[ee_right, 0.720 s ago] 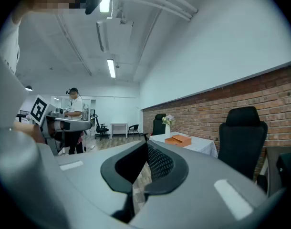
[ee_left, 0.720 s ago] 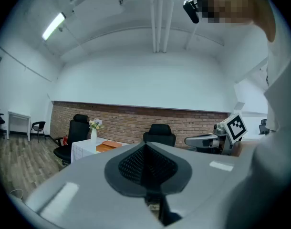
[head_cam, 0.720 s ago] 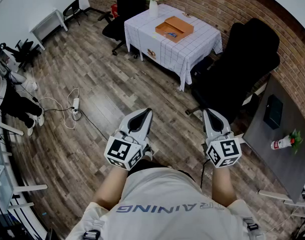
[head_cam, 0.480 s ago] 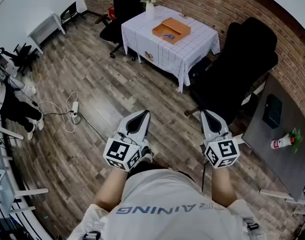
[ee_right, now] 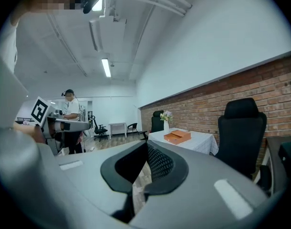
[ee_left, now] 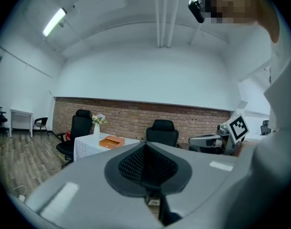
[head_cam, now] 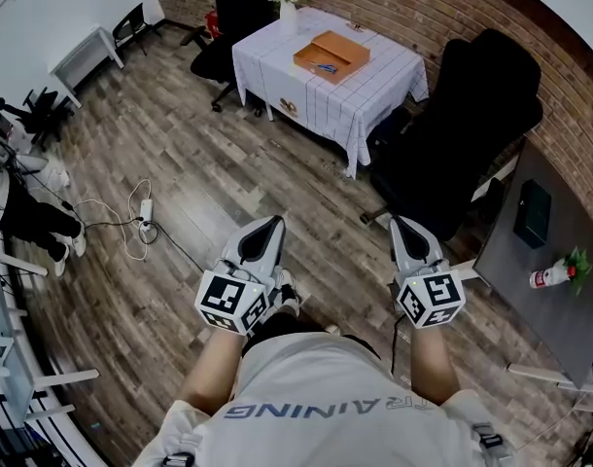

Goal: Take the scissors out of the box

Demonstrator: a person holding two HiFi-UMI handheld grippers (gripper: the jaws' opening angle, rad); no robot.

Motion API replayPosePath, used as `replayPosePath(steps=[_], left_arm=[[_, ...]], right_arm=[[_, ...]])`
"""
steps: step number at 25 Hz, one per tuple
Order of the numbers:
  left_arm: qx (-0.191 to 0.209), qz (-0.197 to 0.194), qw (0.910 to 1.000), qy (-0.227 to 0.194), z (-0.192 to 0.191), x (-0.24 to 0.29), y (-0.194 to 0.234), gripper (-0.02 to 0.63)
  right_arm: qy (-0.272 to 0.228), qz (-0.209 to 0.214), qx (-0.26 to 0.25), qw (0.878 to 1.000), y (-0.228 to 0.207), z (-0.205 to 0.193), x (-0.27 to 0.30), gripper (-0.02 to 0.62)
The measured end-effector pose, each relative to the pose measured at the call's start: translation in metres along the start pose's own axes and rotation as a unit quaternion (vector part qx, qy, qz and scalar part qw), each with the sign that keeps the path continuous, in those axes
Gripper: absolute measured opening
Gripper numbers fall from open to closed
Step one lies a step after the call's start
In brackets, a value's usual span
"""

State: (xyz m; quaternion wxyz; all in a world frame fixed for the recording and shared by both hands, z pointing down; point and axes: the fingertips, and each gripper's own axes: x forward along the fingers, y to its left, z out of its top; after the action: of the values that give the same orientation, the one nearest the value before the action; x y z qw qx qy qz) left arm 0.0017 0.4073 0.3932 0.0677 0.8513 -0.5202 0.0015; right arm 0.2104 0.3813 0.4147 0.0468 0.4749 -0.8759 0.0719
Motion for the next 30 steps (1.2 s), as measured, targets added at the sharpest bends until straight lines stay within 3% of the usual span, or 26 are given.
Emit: replayPosePath(steps=[10, 19, 30], left_arm=[[-0.025, -0.005, 0.9996, 0.014, -0.006, 0.036, 0.057, -0.002], [-0.02, -0.058, 0.9981, 0.008, 0.019, 0.103, 0.124, -0.002], [-0.036, -0.093, 0.995, 0.005, 0.027, 0.143, 0.198, -0.002]], right_arm=[[0.018, 0.0, 0.012, 1.0, -0.003, 0.001, 0.069, 0.014], [0.001, -0.028, -0.004, 1.0, -0.011, 0.045, 0.159, 0.014], [0.032, -0.044, -0.009, 0.998, -0.001, 0.04, 0.238, 0.014]])
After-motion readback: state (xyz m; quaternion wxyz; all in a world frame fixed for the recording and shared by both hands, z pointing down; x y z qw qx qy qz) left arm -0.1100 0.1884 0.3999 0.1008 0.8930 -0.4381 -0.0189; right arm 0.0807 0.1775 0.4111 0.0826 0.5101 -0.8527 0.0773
